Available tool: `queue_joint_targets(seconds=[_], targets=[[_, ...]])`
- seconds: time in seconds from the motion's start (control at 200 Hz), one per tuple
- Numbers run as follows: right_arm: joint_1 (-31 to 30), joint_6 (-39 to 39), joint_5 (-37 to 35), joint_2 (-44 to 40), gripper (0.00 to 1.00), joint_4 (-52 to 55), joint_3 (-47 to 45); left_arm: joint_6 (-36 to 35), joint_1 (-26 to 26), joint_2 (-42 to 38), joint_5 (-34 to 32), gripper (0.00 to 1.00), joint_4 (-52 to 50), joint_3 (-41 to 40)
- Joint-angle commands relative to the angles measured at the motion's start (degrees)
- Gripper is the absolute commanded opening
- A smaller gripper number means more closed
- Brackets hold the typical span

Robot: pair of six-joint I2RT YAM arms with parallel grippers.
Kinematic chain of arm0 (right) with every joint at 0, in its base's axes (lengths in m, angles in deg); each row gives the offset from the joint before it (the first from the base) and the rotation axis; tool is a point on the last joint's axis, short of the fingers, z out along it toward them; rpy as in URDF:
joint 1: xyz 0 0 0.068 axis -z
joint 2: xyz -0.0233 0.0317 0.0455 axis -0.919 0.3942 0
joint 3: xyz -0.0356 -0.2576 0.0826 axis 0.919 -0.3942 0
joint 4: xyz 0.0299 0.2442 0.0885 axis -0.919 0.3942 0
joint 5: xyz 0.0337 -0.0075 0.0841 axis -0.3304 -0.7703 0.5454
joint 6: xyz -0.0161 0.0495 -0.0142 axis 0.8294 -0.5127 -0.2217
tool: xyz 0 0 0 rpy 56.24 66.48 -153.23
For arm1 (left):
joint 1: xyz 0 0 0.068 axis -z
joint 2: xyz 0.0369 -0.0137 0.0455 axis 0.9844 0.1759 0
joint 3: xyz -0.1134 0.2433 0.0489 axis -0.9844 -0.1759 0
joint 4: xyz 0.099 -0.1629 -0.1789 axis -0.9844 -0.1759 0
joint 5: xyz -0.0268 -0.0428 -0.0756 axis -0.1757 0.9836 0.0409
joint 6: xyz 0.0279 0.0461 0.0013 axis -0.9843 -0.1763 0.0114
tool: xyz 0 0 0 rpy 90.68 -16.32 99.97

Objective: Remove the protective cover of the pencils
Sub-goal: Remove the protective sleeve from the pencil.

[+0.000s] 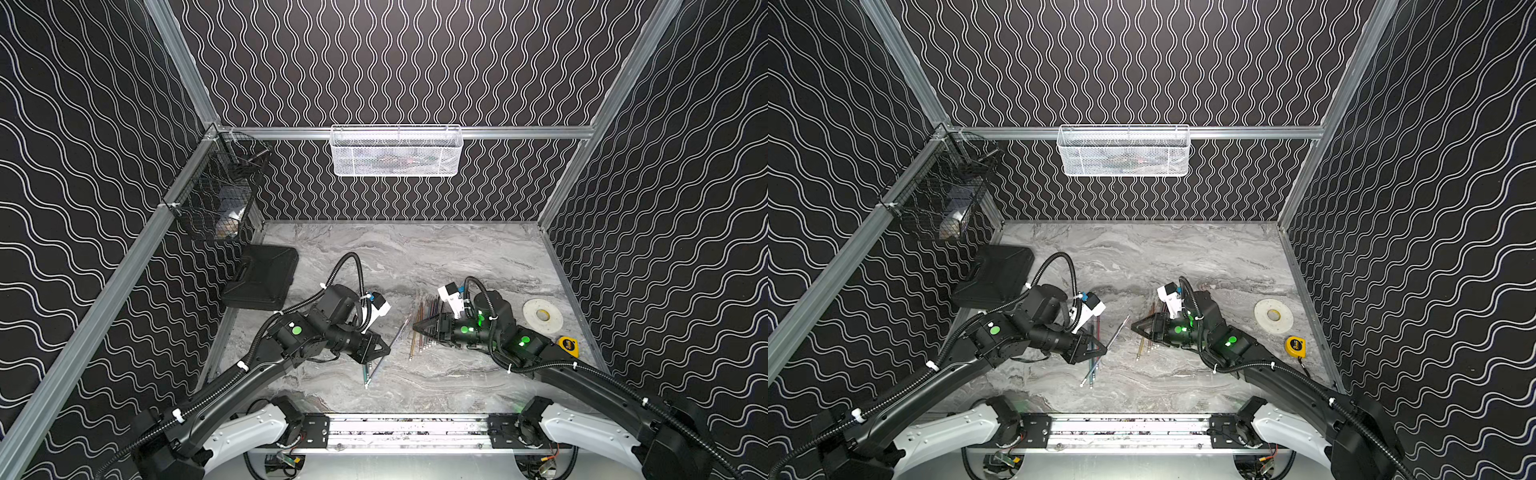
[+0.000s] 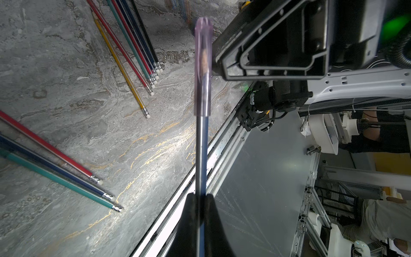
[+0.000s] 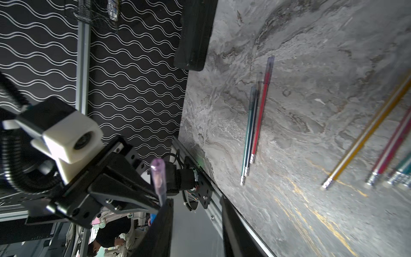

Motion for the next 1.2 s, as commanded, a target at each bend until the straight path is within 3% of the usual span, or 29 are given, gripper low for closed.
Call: queue_joint_targets(seconds=[0.0,0.435,0.906,0.966,1.036,1.196], targets=[[-0.2,-3.2,2.5,0.4,0.36,-7.4,-0.5,-1.2,0.0,0.1,-0.1,0.01,0.5,0.1],[-1.4,-4.2,0.1,5.5,0.35,-7.9,3.1,-1.1,0.1,0.2,-0.1,0.01,0.7,-0.1],[-2.0,-7.0,-3.5,7.0,0.18,-8.2,3.3,-1.1,0.1,0.4,0.2,0.01,0.7,-0.2],[-2.0,-7.6,-3.6,6.9,0.12,-8.8,3.1,-1.1,0.0,0.4,0.2,0.02,0.7,-0.2],[-1.9,-8.2,-3.7,6.7,0.06,-9.4,2.8,-1.1,0.1,0.3,0.1,0.05,0.7,-0.2],[-2.0,-8.6,-4.5,6.3,0.04,-9.1,2.9,-0.9,0.1,-0.1,-0.2,0.23,0.7,-0.2]])
